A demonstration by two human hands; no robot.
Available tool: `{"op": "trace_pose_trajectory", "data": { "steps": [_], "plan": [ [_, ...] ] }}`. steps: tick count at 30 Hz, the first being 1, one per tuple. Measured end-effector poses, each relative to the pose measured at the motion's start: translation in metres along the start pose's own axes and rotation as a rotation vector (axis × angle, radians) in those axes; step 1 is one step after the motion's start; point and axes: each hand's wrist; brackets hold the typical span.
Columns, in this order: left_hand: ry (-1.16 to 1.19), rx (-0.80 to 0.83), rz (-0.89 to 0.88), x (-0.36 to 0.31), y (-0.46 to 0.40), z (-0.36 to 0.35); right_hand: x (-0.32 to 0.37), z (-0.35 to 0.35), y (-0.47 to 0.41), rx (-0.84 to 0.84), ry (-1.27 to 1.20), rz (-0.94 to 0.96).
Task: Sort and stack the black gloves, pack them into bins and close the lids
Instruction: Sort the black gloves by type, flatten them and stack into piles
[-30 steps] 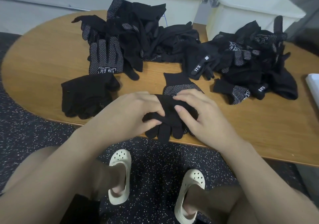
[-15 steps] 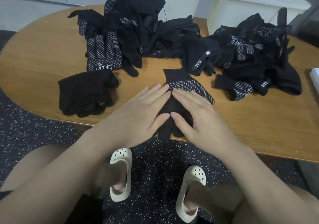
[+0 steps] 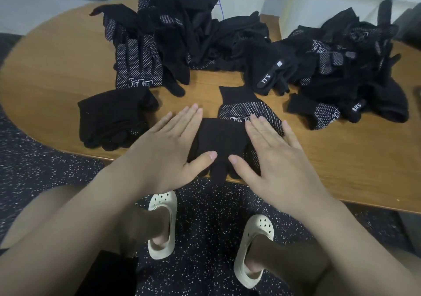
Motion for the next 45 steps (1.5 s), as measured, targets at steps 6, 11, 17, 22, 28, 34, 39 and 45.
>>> {"op": "trace_pose_trajectory", "data": {
  "steps": [6,11,17,22,28,34,39,45],
  "plan": [
    [0.076,-0.119,0.053,-0.005,-0.009,0.009,-0.001,0.004,-0.008,-0.201,-0.146,-0.106],
    [0.192,-0.246,0.011,0.003,-0.032,0.01,-0.003,-0.006,-0.029,-0.304,-0.175,-0.084],
    [0.265,-0.169,0.113,0.007,-0.042,0.007,-0.012,-0.003,-0.041,-0.251,-0.234,-0.116],
    [0.359,-0.095,0.18,0.011,-0.052,0.01,-0.012,-0.001,-0.042,-0.127,-0.301,-0.125],
    [0.49,-0.168,0.157,0.006,-0.041,0.008,-0.011,0.003,-0.045,-0.134,-0.491,-0.099],
    [0.949,-0.302,0.287,0.005,-0.019,0.03,0.001,0.02,-0.052,-0.095,-1.212,-0.308],
    [1.109,-0.459,0.371,0.023,-0.005,0.048,0.027,0.024,-0.063,0.049,-1.5,-0.409],
    [1.15,-0.605,0.571,0.066,0.012,0.065,0.084,0.004,-0.088,0.125,-1.459,-0.35]
  ]
}}
Point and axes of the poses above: each hand's wrist, its own y-axis away from the middle knuckle, its own z-axis out of the back of the hand, x = y × z, and after that the axes turned 14 degrees about -x, right-handed
